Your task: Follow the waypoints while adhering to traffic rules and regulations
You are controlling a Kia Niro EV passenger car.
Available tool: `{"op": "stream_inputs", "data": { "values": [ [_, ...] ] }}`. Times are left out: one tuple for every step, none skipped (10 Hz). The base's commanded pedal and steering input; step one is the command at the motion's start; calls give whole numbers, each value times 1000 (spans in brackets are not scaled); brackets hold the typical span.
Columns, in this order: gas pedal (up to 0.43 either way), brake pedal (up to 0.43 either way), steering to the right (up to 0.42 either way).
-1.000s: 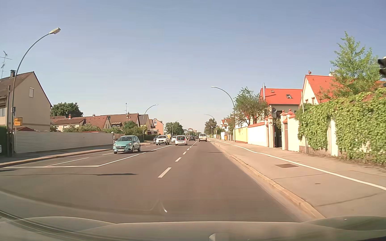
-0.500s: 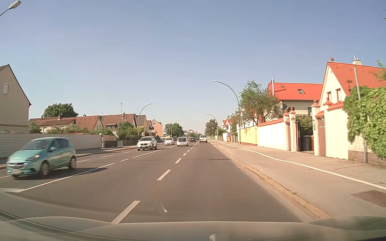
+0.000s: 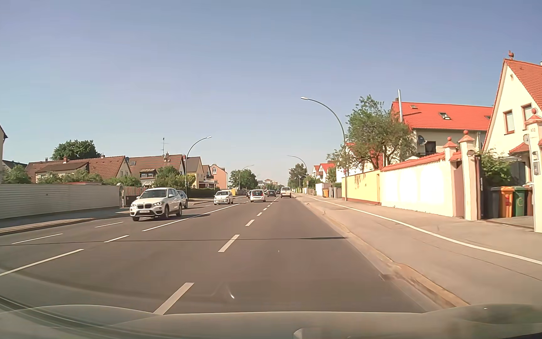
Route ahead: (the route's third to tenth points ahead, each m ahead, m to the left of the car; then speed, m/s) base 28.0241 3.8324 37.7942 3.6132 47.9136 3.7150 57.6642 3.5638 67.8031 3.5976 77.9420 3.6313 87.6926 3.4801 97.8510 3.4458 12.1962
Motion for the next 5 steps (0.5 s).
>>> {"op": "stream_inputs", "data": {
  "values": [
    [8, 0, -6],
    [20, 0, -6],
    [20, 0, -6],
    [39, 0, -6],
    [67, 0, -6]
  ]
}}
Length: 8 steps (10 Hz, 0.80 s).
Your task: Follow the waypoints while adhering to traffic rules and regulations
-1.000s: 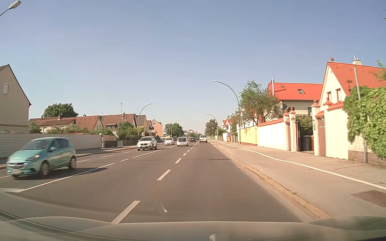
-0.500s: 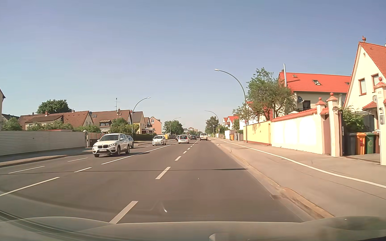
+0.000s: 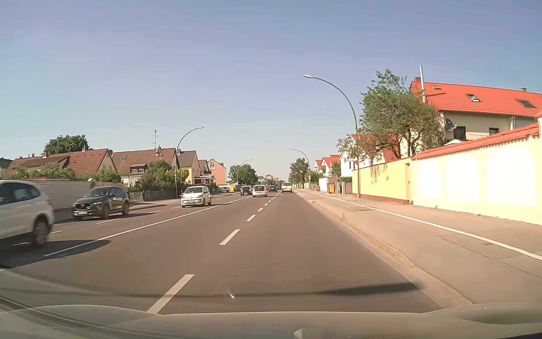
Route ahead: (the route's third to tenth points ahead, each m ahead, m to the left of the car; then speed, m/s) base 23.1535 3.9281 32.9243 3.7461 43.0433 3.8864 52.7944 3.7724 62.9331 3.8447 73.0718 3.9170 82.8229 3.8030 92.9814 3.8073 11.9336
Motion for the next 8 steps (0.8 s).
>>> {"op": "stream_inputs", "data": {
  "values": [
    [98, 0, -6],
    [130, 0, -6],
    [130, 0, -3],
    [138, 0, -2],
    [138, 0, -2],
    [138, 0, -2],
    [138, 0, -3],
    [138, 0, -4]
  ]
}}
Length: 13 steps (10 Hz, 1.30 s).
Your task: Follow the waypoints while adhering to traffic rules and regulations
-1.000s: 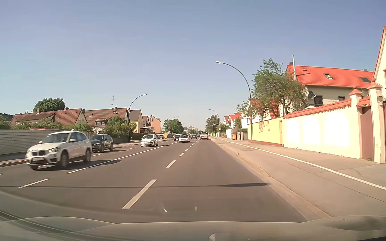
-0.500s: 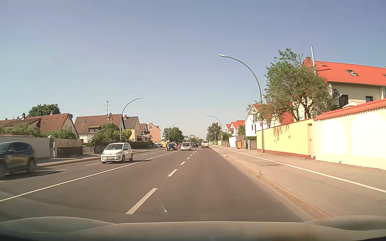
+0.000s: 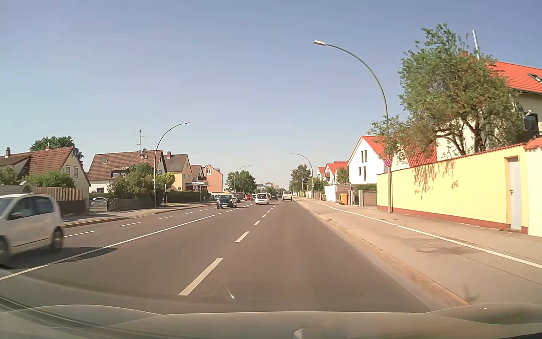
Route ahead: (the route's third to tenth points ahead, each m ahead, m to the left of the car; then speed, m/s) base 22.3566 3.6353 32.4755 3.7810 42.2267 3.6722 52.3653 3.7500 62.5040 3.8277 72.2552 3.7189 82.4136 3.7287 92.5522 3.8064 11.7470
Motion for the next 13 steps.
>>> {"op": "stream_inputs", "data": {
  "values": [
    [138, 0, -5],
    [138, 0, -5],
    [138, 0, -4],
    [138, 0, -4],
    [138, 0, -4],
    [138, 0, -4],
    [138, 0, -4],
    [138, 0, -4],
    [150, 0, -4],
    [150, 0, -2],
    [157, 0, -2],
    [157, 0, -2],
    [189, 0, -3]
  ]
}}
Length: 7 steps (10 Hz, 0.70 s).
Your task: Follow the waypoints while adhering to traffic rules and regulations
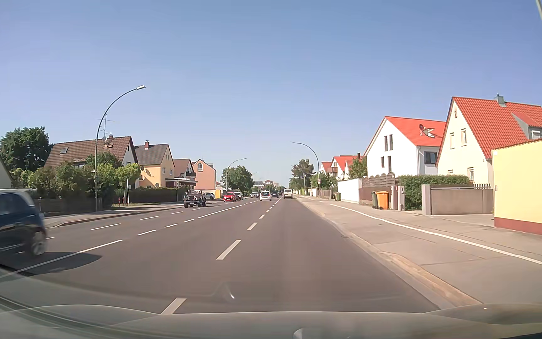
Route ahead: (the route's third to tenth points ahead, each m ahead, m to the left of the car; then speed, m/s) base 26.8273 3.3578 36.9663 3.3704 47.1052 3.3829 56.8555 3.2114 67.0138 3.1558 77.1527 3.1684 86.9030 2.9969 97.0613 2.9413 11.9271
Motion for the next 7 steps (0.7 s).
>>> {"op": "stream_inputs", "data": {
  "values": [
    [197, 0, -2],
    [197, 0, -3],
    [197, 0, -3],
    [197, 0, -3],
    [189, 0, -3],
    [189, 0, -3],
    [189, 0, -3]
  ]
}}
